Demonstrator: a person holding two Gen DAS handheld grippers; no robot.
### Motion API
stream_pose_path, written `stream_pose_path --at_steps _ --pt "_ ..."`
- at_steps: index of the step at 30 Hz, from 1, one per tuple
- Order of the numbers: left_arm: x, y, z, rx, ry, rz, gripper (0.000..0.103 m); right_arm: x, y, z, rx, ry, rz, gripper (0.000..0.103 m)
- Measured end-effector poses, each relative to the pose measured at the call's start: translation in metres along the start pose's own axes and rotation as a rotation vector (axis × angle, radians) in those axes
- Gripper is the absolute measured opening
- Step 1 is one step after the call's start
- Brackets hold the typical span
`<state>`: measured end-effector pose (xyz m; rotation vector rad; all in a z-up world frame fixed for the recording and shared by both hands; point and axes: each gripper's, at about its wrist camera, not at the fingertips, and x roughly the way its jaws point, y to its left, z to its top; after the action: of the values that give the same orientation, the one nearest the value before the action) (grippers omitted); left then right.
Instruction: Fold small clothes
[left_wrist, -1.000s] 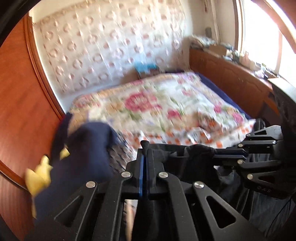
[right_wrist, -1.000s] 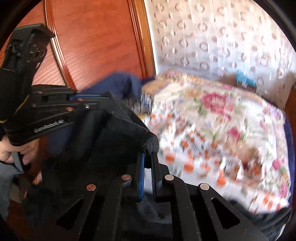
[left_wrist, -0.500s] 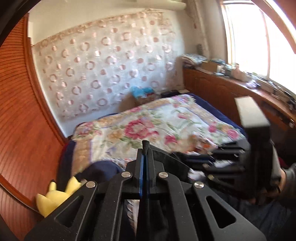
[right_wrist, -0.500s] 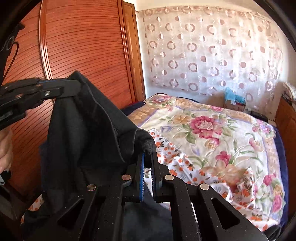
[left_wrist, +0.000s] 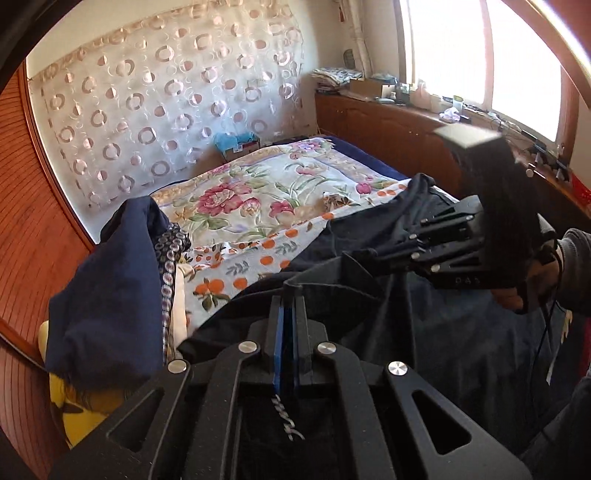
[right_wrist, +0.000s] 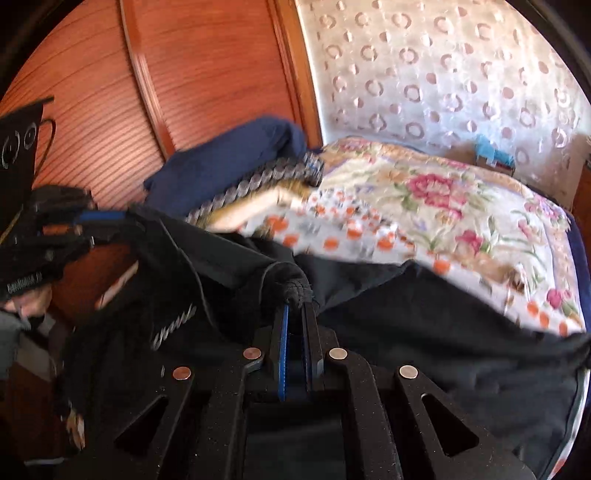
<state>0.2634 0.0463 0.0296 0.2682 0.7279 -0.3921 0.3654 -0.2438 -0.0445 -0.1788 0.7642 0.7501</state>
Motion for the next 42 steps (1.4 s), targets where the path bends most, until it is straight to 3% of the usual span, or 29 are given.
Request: stream_pose_path --at_steps 2,3,4,8,15,18,24,35,36,37,40,42 --pt "-0.002 0.001 -0.007 -0.008 0.005 0.004 0.025 0.003 0.001 -0.004 -0.005 0.045 -0.001 0.008" --pt "-0.003 0.003 -0.009 -0.016 0.005 0.009 0.043 0.004 0.001 0.0 0.001 0.066 0.0 0.01" --pt "-0.006 0.006 -0.013 -0.027 -0.004 0.015 0.051 0.005 -0.001 0.001 0.012 0.082 -0.012 0.016" --pt "-0.016 0.022 -0.028 -0.063 -0.016 0.058 0.053 -0.003 0.011 0.005 0.025 0.053 -0.027 0.034" --pt "-0.016 0.066 -0.063 -0.158 -0.025 0.173 0.053 -0.017 0.043 -0.009 0.028 -0.002 0.006 0.038" --pt "-0.003 0.082 -0.083 -0.217 0.019 0.122 0.053 -0.018 0.058 -0.017 0.032 -0.021 0.033 0.038" --pt "0.03 0.082 -0.109 -0.228 0.099 0.082 0.053 -0.01 0.076 -0.025 0.026 0.008 0.059 0.038" --pt "0.054 0.09 -0.103 -0.174 0.127 0.067 0.053 -0.013 0.138 -0.046 0.053 0.023 0.192 0.038" --pt "0.054 0.091 -0.101 -0.162 0.12 0.065 0.051 -0.012 0.145 -0.048 0.049 0.025 0.199 0.038" --pt "0.053 0.089 -0.098 -0.145 0.11 0.06 0.035 -0.011 0.151 -0.051 0.043 0.028 0.206 0.038" --pt "0.056 0.094 -0.094 -0.119 0.124 0.061 0.005 -0.008 0.165 -0.059 0.032 0.044 0.218 0.038" --pt "0.053 0.097 -0.094 -0.109 0.12 0.043 0.002 -0.006 0.168 -0.062 0.032 0.056 0.226 0.038"
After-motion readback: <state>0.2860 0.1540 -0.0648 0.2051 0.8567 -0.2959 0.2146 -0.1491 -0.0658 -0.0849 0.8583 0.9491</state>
